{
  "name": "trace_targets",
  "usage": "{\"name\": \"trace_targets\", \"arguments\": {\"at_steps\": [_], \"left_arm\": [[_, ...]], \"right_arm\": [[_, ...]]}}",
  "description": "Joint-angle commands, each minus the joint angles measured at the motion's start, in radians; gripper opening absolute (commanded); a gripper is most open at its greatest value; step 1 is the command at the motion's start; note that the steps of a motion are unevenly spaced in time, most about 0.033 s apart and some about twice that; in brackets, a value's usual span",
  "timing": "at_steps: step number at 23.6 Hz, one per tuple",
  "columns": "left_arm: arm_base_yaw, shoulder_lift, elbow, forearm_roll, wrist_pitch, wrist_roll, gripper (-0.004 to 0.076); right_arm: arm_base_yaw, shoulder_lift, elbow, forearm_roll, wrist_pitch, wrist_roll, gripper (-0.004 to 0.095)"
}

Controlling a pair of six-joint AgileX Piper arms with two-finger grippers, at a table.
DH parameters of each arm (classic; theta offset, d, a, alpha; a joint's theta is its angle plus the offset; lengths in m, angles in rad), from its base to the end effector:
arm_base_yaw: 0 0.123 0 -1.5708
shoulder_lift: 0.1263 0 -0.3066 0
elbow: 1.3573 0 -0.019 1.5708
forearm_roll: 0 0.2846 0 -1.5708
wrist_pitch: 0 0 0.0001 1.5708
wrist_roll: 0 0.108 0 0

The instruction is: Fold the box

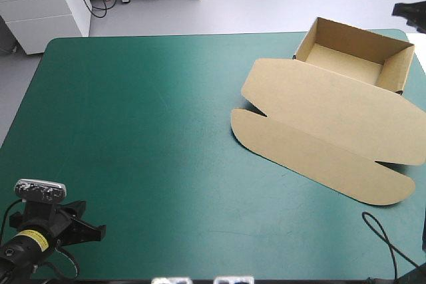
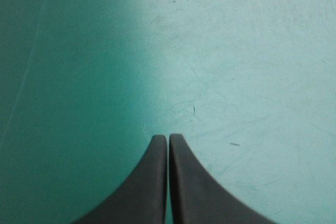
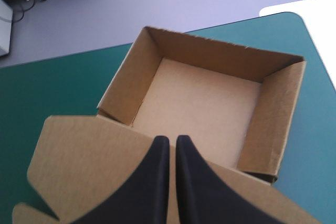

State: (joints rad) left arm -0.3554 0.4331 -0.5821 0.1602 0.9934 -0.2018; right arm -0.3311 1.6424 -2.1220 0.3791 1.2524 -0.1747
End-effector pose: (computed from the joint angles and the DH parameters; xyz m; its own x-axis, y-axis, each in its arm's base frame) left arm 0.0899 -0.0180 0.2976 -0.6646 0.1266 -0.7364 0.1790 0.9838 0.0076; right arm 0.3621 -0.0843 0.5301 -0.5835 0.1505 -0.7981 0.0129 0.9843 0.1762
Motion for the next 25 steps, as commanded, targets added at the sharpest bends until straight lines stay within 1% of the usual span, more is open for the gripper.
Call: {"name": "trace_targets", "arguments": {"at_steps": [1, 4, 5, 9, 10, 11, 12, 14, 17, 19, 21, 25], "left_arm": [[0.0, 0.006, -0.024, -0.003, -0.088, -0.001, -0.0008], [0.0, -0.02, -0.024, -0.003, -0.088, 0.029, -0.0008], [0.0, -0.054, -0.024, -0.003, -0.088, 0.039, -0.0008], [0.0, -0.139, -0.024, -0.003, -0.094, 0.059, -0.0008], [0.0, -0.189, -0.024, -0.008, -0.096, 0.087, -0.0008], [0.0, -0.213, -0.024, -0.007, -0.098, 0.092, -0.0008], [0.0, -0.252, -0.024, -0.007, -0.106, 0.105, -0.0008], [0.0, -0.288, -0.024, -0.013, -0.114, 0.156, -0.0008], [0.0, -0.299, -0.022, -0.108, -0.13, 0.298, -0.0008], [0.0, -0.3, -0.007, -0.172, -0.17, 0.328, -0.0008], [0.0, -0.301, 0.01, -0.183, -0.198, 0.328, -0.0008], [0.0, -0.301, 0.065, -0.185, -0.207, 0.348, -0.0008]], "right_arm": [[0.05, -0.15, 0.096, -0.034, -0.051, -0.069, -0.0004], [0.101, -0.255, 0.217, -0.07, -0.081, -0.114, -0.0004], [0.136, -0.341, 0.316, -0.054, -0.143, -0.116, -0.0004], [0.206, -0.512, 0.516, -0.057, -0.264, -0.118, -0.0004], [0.228, -0.619, 0.638, -0.057, -0.315, -0.126, -0.0004], [0.23, -0.674, 0.701, -0.057, -0.331, -0.126, -0.0004], [0.232, -0.782, 0.828, -0.057, -0.378, -0.138, -0.0004], [0.232, -0.92, 1.006, -0.057, -0.448, -0.165, -0.0004], [0.232, -1.106, 1.251, -0.054, -0.571, -0.194, -0.0004], [0.232, -1.21, 1.371, -0.052, -0.621, -0.194, -0.0004], [0.232, -1.252, 1.427, -0.049, -0.626, -0.194, -0.0004], [0.232, -1.372, 1.548, -0.04, -0.626, -0.194, -0.0004]]}}
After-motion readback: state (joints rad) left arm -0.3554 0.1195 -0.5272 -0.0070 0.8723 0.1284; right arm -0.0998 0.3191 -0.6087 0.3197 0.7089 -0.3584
